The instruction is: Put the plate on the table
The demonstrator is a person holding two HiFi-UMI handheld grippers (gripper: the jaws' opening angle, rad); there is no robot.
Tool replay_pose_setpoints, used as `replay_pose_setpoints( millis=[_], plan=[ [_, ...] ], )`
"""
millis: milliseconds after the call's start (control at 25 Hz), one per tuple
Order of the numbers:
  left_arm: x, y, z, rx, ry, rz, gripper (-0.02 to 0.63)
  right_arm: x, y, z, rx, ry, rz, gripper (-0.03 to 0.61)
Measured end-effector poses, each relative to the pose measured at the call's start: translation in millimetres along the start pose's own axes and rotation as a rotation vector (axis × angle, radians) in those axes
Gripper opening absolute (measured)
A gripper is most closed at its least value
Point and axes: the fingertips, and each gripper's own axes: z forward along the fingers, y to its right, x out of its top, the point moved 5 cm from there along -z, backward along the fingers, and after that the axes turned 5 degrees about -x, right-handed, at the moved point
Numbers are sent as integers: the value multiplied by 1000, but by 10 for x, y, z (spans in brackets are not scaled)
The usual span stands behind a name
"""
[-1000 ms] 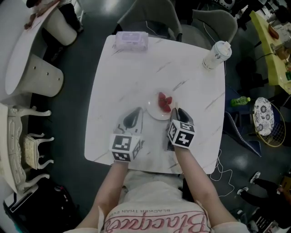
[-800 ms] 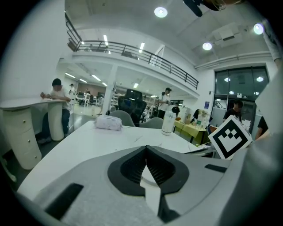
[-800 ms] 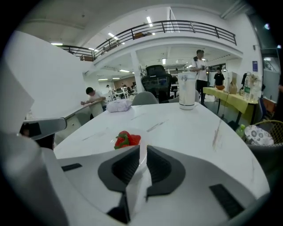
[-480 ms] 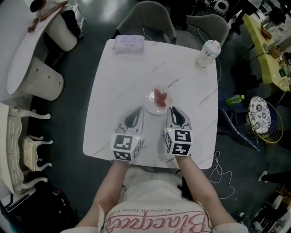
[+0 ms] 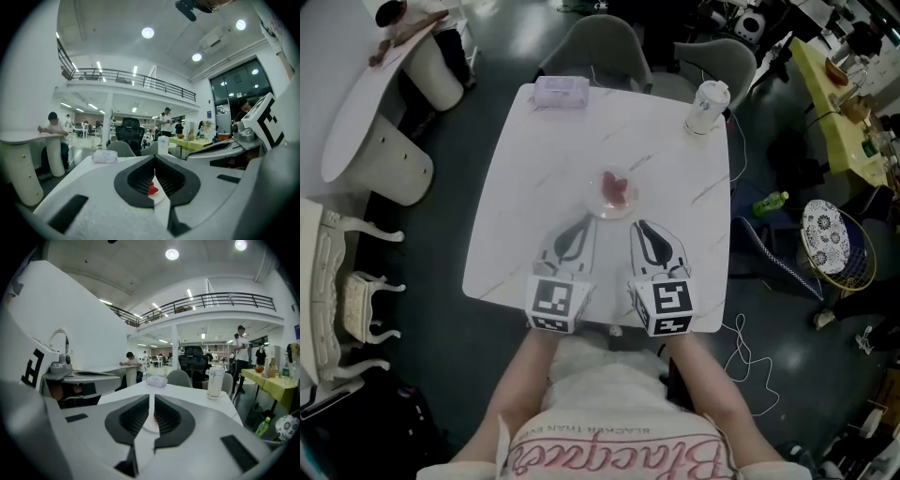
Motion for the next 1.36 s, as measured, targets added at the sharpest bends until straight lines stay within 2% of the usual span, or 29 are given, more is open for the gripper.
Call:
replay_pose_setpoints(
  millis=[240, 480, 720, 960, 1360],
  plan=[
    [283, 376, -256, 19, 57, 90, 5, 291, -91, -470, 34, 134, -47, 29],
    [400, 608, -510, 25, 79, 126, 5, 407, -218, -844, 49, 232, -65, 29],
    [439, 746, -675, 16, 102, 151, 5, 421, -326, -1078, 59, 260, -63, 29],
    [472, 788, -715, 7, 117, 152, 5, 478, -384, -1213, 49, 307, -119, 14],
    [609, 793, -815, -34, 133, 186, 5, 551, -535, -1250, 57, 299, -82, 8]
  ],
)
